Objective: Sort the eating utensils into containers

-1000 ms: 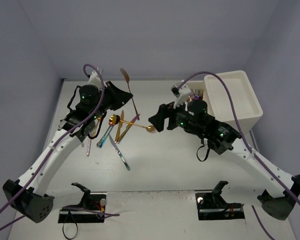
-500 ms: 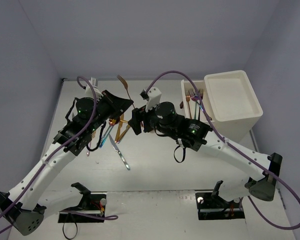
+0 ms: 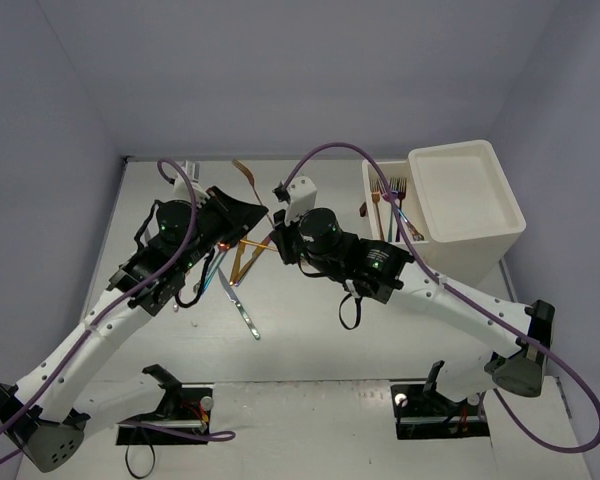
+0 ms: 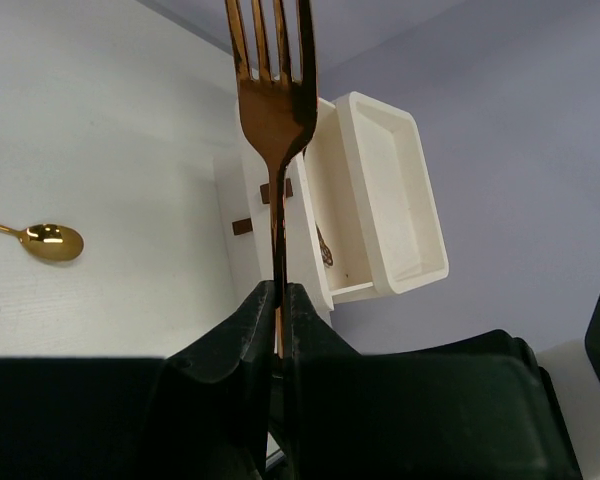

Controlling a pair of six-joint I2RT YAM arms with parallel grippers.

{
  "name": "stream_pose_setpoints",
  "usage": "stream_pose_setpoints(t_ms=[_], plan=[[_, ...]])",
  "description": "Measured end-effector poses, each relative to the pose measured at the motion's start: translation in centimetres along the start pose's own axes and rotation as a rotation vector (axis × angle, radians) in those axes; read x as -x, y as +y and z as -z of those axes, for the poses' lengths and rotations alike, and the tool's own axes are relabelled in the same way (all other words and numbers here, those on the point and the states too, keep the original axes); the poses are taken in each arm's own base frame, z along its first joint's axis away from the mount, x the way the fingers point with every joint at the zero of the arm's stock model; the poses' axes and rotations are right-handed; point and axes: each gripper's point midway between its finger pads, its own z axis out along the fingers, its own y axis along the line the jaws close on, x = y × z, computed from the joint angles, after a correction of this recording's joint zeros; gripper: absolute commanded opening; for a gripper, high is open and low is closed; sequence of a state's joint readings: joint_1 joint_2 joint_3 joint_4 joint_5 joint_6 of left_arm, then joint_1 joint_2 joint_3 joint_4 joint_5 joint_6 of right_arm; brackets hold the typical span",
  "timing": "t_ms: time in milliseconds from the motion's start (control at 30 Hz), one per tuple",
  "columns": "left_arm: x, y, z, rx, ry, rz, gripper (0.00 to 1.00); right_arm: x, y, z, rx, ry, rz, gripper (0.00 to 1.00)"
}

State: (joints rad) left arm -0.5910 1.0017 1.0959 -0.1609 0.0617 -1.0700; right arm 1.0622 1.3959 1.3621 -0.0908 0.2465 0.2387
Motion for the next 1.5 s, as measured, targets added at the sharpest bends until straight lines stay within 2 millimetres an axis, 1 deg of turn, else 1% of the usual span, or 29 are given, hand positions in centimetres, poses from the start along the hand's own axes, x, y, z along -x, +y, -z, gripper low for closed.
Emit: stream_pose_setpoints(t_ms=[33, 67, 100, 133, 167, 200, 267, 333, 400, 467, 567, 633, 700, 800, 933, 1000, 1100, 1200, 1267, 1367, 1500], plan=[[0.0, 0.0, 0.0, -0.001, 0.001, -0.005, 0.0, 0.0, -0.1, 0.0, -0.003, 0.0, 0.001, 0.0], [-0.1, 0.0, 0.0, -0.002, 0.002, -0.012, 0.06, 0.0, -0.1, 0.0, -0.006, 0.0, 0.002, 0.0], [-0.1, 0.0, 0.0, -0.001, 0.003, -0.019, 0.15, -0.1, -0.2, 0.0, -0.009, 0.001, 0.003, 0.0], [-0.1, 0.1, 0.0, 0.0, 0.004, -0.026, 0.25, -0.1, -0.2, 0.0, -0.013, 0.001, 0.004, 0.0], [-0.2, 0.3, 0.0, 0.006, 0.006, -0.037, 0.38, -0.2, -0.2, 0.0, -0.017, 0.002, 0.005, 0.0], [-0.3, 0.6, 0.1, 0.019, 0.009, -0.054, 0.49, -0.3, -0.3, 0.0, -0.022, 0.003, 0.006, 0.0], [-0.4, 1.6, 0.3, 0.059, 0.011, -0.095, 0.61, -0.6, -0.6, 0.1, -0.036, 0.004, 0.008, 0.0], [-0.4, 3.0, 0.7, 0.114, 0.013, -0.141, 0.66, -1.0, -1.2, 0.3, -0.057, 0.005, 0.011, 0.0], [-0.2, 4.1, 1.5, 0.162, 0.006, -0.187, 0.69, -1.2, -1.7, 0.6, -0.075, 0.002, 0.012, 0.0], [0.4, 4.8, 2.5, 0.198, -0.011, -0.231, 0.7, -1.3, -2.2, 1.0, -0.093, -0.002, 0.011, 0.0], [1.8, 5.1, 4.7, 0.233, -0.059, -0.295, 0.71, -1.2, -3.4, 1.6, -0.124, -0.012, 0.006, 0.0], [2.8, 5.2, 6.3, 0.246, -0.1, -0.337, 0.71, -1.1, -4.5, 2.0, -0.15, -0.016, 0.0, 0.0], [3.9, 5.4, 8.2, 0.265, -0.145, -0.386, 0.71, -0.8, -6.4, 2.5, -0.194, -0.018, -0.012, 0.0], [5.3, 6.3, 11.1, 0.307, -0.205, -0.469, 0.72, -0.3, -10.3, 3.4, -0.285, -0.02, -0.034, 0.0], [6.7, 7.9, 14.3, 0.371, -0.273, -0.572, 0.73, 0.1, -15.7, 5.3, -0.421, -0.016, -0.042, 0.0], [6.7, 9.3, 15.3, 0.413, -0.279, -0.622, 0.75, 0.1, -18.2, 6.2, -0.474, -0.004, -0.044, 0.0], [5.9, 11.9, 15.2, 0.492, -0.228, -0.695, 0.77, -0.2, -21.6, 7.4, -0.548, 0.019, -0.058, 0.0], [4.6, 14.2, 14.3, 0.557, -0.148, -0.756, 0.78, -0.9, -24.7, 8.3, -0.598, 0.044, -0.086, 0.0], [3.9, 15.4, 13.8, 0.59, -0.104, -0.79, 0.78, -1.8, -26.4, 8.8, -0.62, 0.07, -0.108, 0.0], [2.8, 17.3, 13.1, 0.631, -0.041, -0.835, 0.78, -3.4, -28.0, 9.1, -0.634, 0.114, -0.138, 0.0], [1.5, 19.4, 12.8, 0.664, 0.016, -0.873, 0.78, -6.0, -28.2, 8.2, -0.605, 0.186, -0.156, 0.01]])
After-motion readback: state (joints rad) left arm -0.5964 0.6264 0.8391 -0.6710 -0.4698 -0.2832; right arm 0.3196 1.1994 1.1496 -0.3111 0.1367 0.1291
